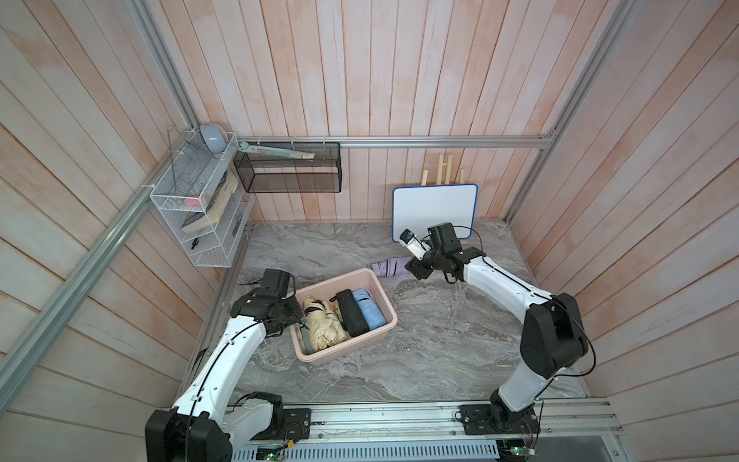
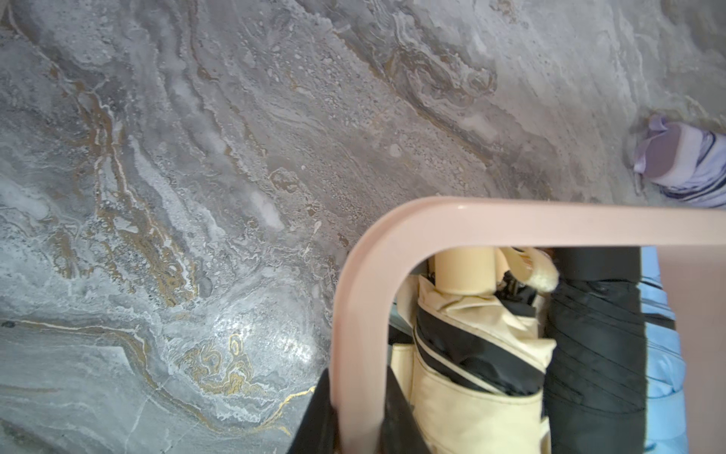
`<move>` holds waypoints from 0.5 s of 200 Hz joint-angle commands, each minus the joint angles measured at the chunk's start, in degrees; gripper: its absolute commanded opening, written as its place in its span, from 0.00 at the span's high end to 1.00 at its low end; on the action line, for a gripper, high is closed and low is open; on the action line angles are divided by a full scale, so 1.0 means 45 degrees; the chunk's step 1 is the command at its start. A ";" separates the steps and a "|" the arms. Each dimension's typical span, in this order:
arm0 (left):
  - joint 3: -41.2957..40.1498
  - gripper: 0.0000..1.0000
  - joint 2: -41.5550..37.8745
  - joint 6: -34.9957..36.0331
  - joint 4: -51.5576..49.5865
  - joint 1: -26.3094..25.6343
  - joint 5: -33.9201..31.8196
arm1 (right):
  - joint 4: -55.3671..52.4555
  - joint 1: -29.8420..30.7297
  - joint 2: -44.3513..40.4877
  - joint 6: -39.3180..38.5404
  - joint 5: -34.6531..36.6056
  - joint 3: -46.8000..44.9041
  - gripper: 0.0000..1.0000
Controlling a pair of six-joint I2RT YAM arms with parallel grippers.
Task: Put the umbrella into the storage box
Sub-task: Move the storage box to the center of the board.
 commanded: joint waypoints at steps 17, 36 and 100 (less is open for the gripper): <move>0.0218 1.00 -0.0328 -0.1489 0.0414 0.0776 -0.1071 | -0.0196 0.0102 0.1344 -0.4190 0.0019 0.0758 0.27; 0.0375 1.00 -0.0351 -0.1580 0.0322 0.0967 -0.1331 | 0.0033 0.0106 0.2115 -0.4914 -0.0055 0.1209 0.26; 0.0728 1.00 -0.0257 -0.1524 -0.0142 0.1626 -0.1252 | -0.0212 0.0213 0.4949 -0.5675 -0.0834 0.3846 0.26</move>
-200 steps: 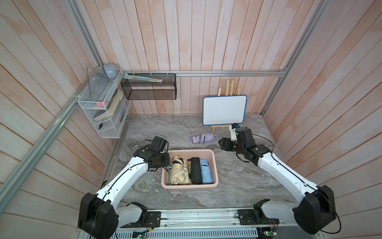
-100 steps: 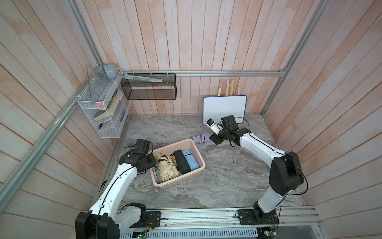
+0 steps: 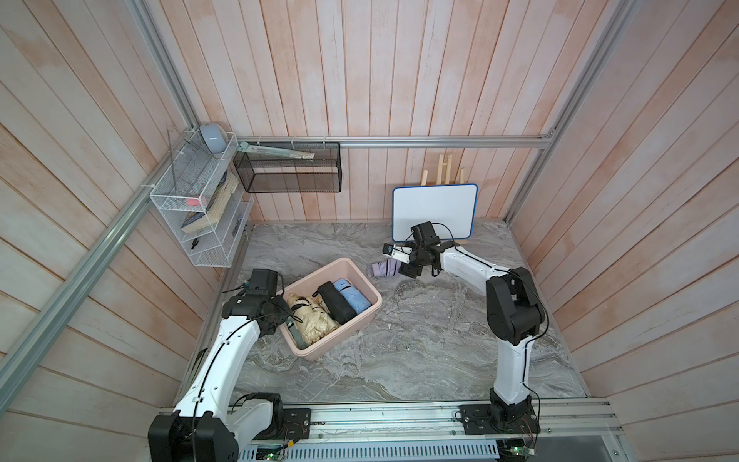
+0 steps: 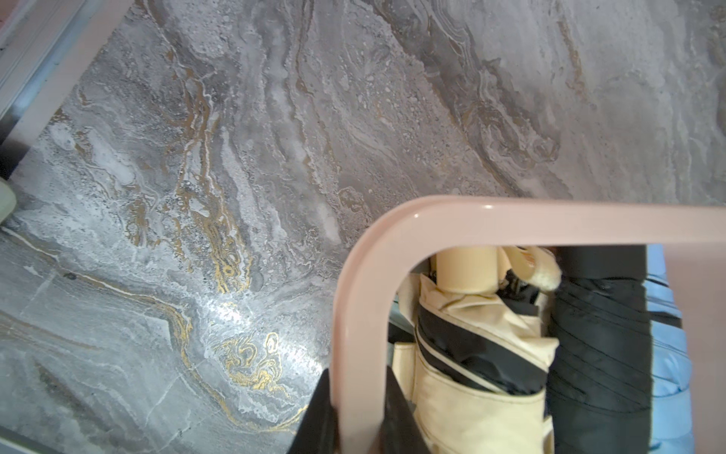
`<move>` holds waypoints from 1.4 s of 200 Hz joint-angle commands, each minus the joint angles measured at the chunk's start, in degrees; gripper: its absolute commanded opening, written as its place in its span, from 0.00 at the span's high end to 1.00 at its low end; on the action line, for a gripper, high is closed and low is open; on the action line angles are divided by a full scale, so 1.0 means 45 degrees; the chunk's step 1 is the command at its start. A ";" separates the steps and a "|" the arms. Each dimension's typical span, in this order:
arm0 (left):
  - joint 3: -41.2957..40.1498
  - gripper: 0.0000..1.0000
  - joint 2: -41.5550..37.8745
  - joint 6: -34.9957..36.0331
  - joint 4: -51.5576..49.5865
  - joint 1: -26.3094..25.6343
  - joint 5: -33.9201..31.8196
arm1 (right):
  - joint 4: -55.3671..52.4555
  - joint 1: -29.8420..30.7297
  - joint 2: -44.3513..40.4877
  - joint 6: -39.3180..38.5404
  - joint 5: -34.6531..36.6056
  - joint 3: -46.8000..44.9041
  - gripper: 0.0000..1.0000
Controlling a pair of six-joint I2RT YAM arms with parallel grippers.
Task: Put the umbrella into the storage box
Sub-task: Move the storage box to the center of the board, then pick up the umbrella from the center of the board.
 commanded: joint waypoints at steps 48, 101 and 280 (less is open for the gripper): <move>0.0804 1.00 0.0073 -0.0185 0.0328 0.0297 -0.0424 | -0.1529 0.0218 0.2602 -0.0568 -0.1210 0.3015 0.26; 0.0927 1.00 0.0340 0.0074 0.0524 0.0322 -0.0443 | -0.3463 0.0180 0.3399 0.0090 -0.2381 0.3566 0.29; 0.0674 1.00 0.0003 0.1070 0.1245 0.0322 -0.0028 | -0.3635 0.0705 0.0761 0.0369 -0.1670 -0.0167 0.15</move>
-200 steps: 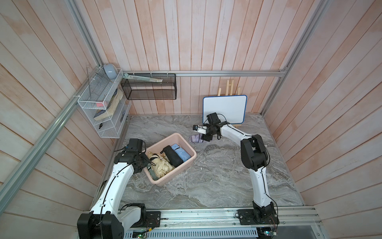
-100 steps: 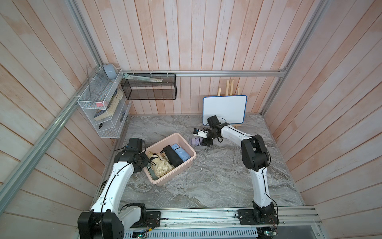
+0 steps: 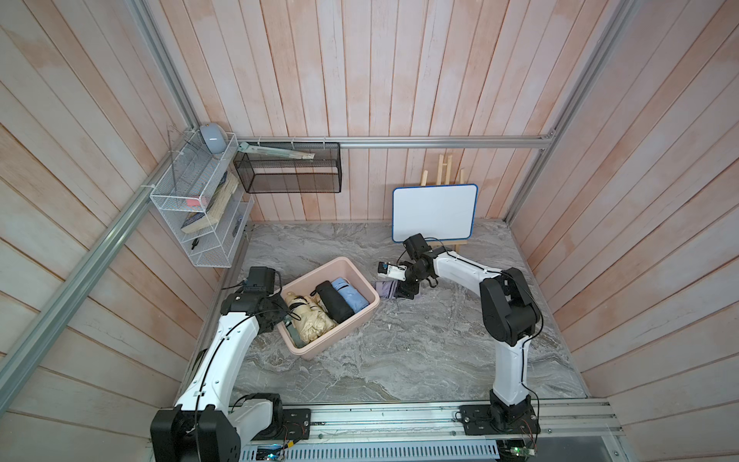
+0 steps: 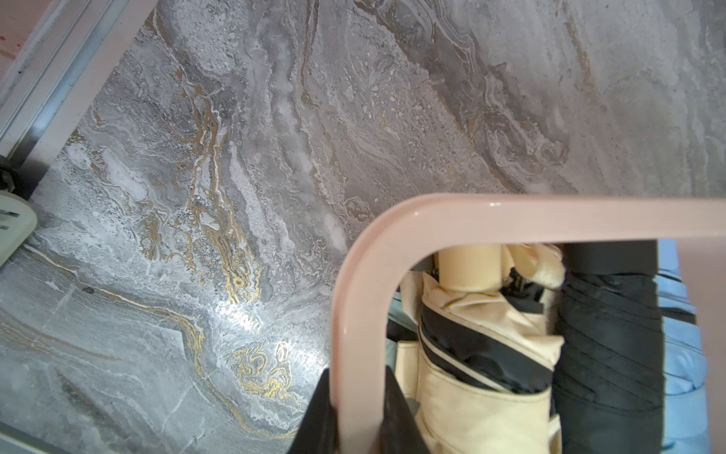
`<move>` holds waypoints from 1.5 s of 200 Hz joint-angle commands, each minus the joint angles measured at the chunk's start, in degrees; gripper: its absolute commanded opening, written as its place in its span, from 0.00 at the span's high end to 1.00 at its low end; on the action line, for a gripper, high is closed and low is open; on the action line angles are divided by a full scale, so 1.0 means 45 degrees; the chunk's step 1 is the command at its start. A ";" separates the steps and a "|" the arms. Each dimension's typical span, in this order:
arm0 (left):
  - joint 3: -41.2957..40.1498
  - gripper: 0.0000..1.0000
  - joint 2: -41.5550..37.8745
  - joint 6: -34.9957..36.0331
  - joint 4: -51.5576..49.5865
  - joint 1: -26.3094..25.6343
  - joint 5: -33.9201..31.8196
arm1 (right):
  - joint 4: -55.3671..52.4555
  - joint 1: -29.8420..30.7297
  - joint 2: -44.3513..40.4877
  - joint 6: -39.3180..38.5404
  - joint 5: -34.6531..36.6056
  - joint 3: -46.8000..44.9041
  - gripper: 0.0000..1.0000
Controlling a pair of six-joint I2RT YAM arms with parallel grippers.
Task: Put the umbrella into the storage box
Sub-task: Pick up the umbrella from the center of the board.
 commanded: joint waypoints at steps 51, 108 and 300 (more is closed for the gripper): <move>0.0285 1.00 -0.0458 0.0205 0.1308 0.0070 0.0030 | -0.0705 0.0113 0.1322 -0.0487 0.0411 0.0496 0.12; 0.0344 1.00 -0.0497 0.0439 0.1373 0.0085 0.0011 | -0.0954 0.0113 0.1257 -0.0250 0.0347 0.0628 0.27; -0.0161 1.00 -0.0210 0.0972 0.3135 -0.1531 0.0985 | 0.2575 0.0109 -1.0566 1.0246 0.2863 -0.7701 0.78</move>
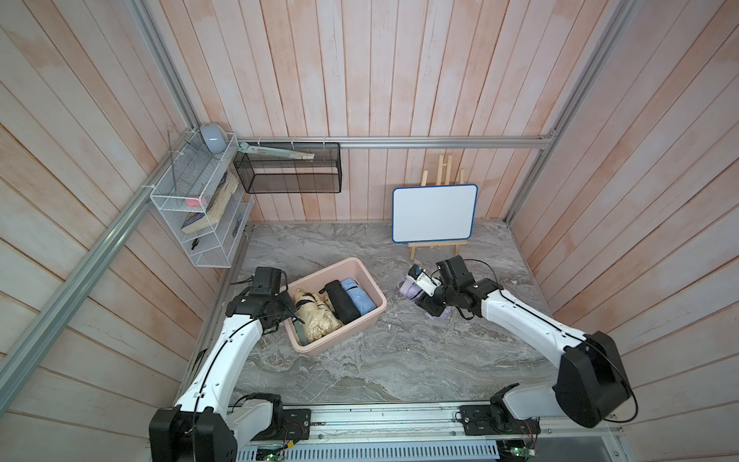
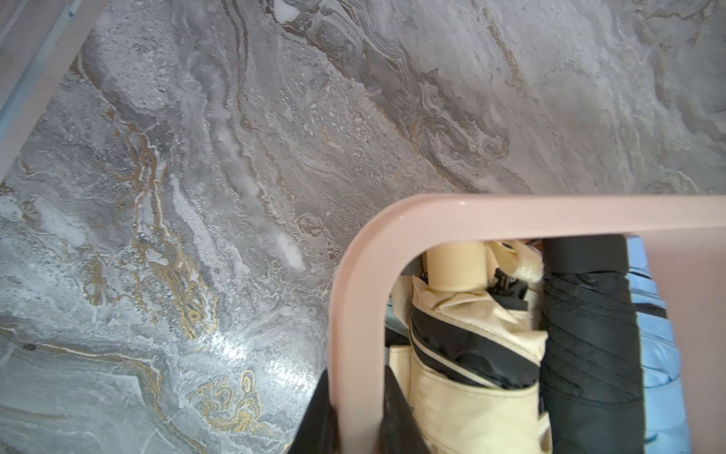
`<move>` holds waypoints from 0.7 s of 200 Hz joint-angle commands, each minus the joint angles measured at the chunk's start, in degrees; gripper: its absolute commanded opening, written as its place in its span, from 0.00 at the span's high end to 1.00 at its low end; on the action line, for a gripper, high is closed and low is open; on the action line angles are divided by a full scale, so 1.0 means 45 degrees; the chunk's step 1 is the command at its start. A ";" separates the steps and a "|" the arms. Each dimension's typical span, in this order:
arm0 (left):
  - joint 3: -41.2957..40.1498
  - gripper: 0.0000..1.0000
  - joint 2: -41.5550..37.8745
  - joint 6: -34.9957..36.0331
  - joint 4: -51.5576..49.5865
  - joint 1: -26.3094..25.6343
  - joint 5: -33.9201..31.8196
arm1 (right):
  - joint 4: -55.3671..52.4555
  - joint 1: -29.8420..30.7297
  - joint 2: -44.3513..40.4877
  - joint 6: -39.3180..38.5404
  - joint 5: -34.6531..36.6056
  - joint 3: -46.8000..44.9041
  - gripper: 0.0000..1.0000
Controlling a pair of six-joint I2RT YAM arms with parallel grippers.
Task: Put the umbrella into the storage box
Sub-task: Pick up the umbrella from the center of the board, then place the umbrella in the storage box.
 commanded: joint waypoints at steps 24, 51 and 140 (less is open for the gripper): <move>0.0252 1.00 0.0010 0.0173 0.1928 -0.1079 0.0536 | -0.0184 0.0039 -0.2469 0.5016 0.1590 0.0071 0.78; 0.0301 1.00 0.0291 -0.0154 0.2313 -0.1851 0.0497 | -0.1796 0.0135 -0.2705 0.7144 0.1673 0.1181 0.78; 0.0814 1.00 0.1203 -0.1487 0.3334 -0.4111 0.0249 | -0.2550 0.3800 0.0099 1.1777 0.1839 0.4611 0.76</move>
